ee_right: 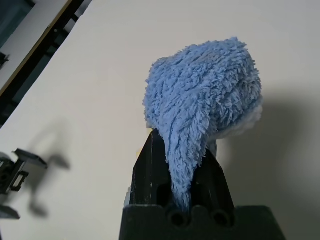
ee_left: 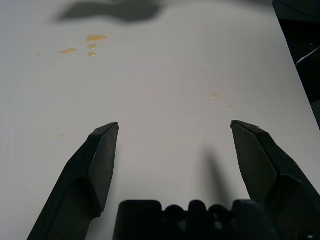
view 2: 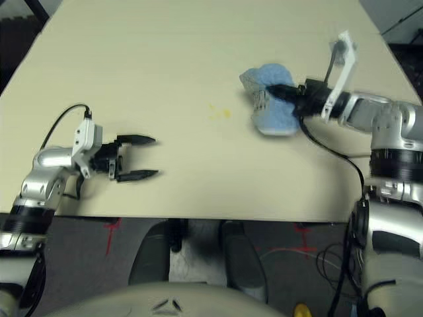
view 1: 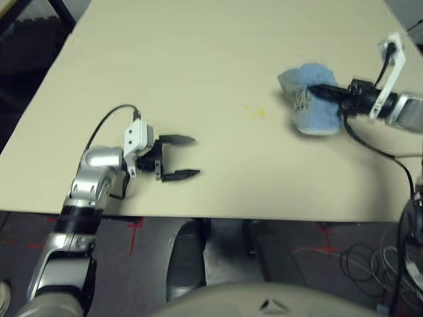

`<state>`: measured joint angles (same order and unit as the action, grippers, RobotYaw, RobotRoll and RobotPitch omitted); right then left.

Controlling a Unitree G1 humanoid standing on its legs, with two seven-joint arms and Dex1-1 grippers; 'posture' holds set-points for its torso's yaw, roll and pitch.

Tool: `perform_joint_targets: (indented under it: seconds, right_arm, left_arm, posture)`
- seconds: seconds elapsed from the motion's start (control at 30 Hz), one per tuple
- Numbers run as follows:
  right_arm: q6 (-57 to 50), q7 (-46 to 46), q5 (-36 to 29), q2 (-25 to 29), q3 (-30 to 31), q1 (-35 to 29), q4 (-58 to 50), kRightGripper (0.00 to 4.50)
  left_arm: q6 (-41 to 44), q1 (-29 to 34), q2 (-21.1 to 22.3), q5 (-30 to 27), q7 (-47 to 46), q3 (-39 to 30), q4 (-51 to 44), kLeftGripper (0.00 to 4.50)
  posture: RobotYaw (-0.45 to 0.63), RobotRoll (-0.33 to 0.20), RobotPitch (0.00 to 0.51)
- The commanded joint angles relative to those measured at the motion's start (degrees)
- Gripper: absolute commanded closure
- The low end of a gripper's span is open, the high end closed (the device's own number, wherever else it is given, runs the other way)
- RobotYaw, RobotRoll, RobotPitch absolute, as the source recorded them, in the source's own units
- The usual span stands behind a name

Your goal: Wipe the water off the table with a rag.

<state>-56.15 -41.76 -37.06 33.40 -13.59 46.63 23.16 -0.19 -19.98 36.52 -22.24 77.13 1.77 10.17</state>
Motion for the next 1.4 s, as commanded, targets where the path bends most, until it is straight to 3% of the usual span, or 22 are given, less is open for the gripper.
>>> perform_joint_targets:
  seconds: [0.03, 0.3, 0.6, 0.9, 1.4]
  right_arm:
    - [4.12, 0.91, 3.2, -2.7, 2.17, 2.48, 4.49, 4.39]
    - [15.08, 0.47, 12.85, -10.4, 7.66, 9.8, 22.83, 4.39]
    - [19.2, -3.99, 18.34, -13.78, 9.77, 12.78, 32.33, 4.39]
    - [19.42, -6.45, 20.83, -19.66, 10.78, 13.14, 34.22, 4.39]
    - [13.4, -10.82, 21.2, -29.26, 13.34, 12.12, 28.02, 4.39]
  left_arm:
    - [-0.7, 0.06, 0.26, 1.17, 0.19, 0.6, 0.95, 0.0]
    - [-4.13, -0.86, 0.46, 3.22, -3.08, -0.9, 2.43, 0.0]
    - [-6.62, -1.02, 0.32, 6.28, -8.47, -1.3, 4.65, 0.0]
    - [-8.78, -1.53, 0.51, 9.01, -11.44, -0.84, 6.81, 0.0]
    - [-9.64, -1.18, 0.16, 8.68, -11.46, -0.79, 7.27, 0.0]
  posture:
    - [0.11, 0.0, 0.235]
    - [0.16, 0.0, 0.241]
    - [0.18, 0.0, 0.249]
    - [0.19, 0.0, 0.252]
    - [0.2, 0.0, 0.259]
